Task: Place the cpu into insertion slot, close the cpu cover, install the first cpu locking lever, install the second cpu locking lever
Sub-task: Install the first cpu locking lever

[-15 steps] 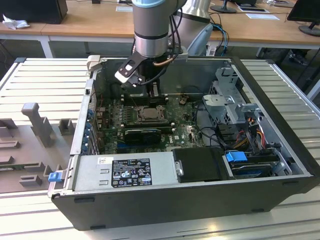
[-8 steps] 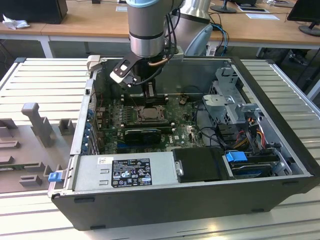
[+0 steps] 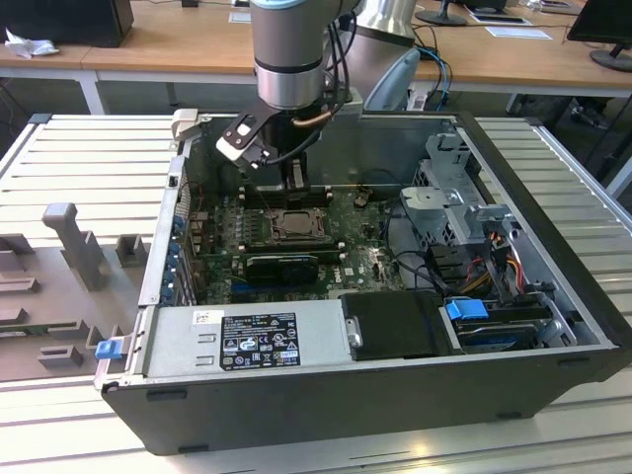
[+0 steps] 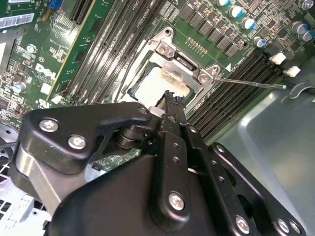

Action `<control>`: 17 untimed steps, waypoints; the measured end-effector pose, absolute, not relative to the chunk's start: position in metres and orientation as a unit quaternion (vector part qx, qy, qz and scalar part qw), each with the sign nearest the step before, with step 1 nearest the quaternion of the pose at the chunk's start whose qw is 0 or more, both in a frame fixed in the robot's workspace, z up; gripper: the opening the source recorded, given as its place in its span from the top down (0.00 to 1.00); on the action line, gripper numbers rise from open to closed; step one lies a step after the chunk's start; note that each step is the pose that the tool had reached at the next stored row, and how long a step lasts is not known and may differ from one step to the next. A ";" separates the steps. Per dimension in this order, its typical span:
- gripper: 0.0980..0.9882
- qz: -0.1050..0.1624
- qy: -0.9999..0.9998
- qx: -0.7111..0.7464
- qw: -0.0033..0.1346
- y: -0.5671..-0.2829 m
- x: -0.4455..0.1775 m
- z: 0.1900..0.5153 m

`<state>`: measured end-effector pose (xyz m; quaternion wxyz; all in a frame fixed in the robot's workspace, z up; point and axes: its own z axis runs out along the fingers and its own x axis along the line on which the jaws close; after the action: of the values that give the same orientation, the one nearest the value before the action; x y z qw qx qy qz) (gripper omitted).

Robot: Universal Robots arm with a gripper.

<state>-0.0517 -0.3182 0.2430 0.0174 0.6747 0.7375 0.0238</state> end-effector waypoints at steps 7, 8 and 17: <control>0.99 0.024 0.738 0.675 0.017 -0.318 -0.052 0.252; 0.99 0.024 0.738 0.675 0.017 -0.318 -0.052 0.254; 0.99 0.024 0.738 0.675 0.017 -0.318 -0.052 0.285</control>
<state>-0.0517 -0.3181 0.2853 0.0174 0.6747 0.7375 0.0238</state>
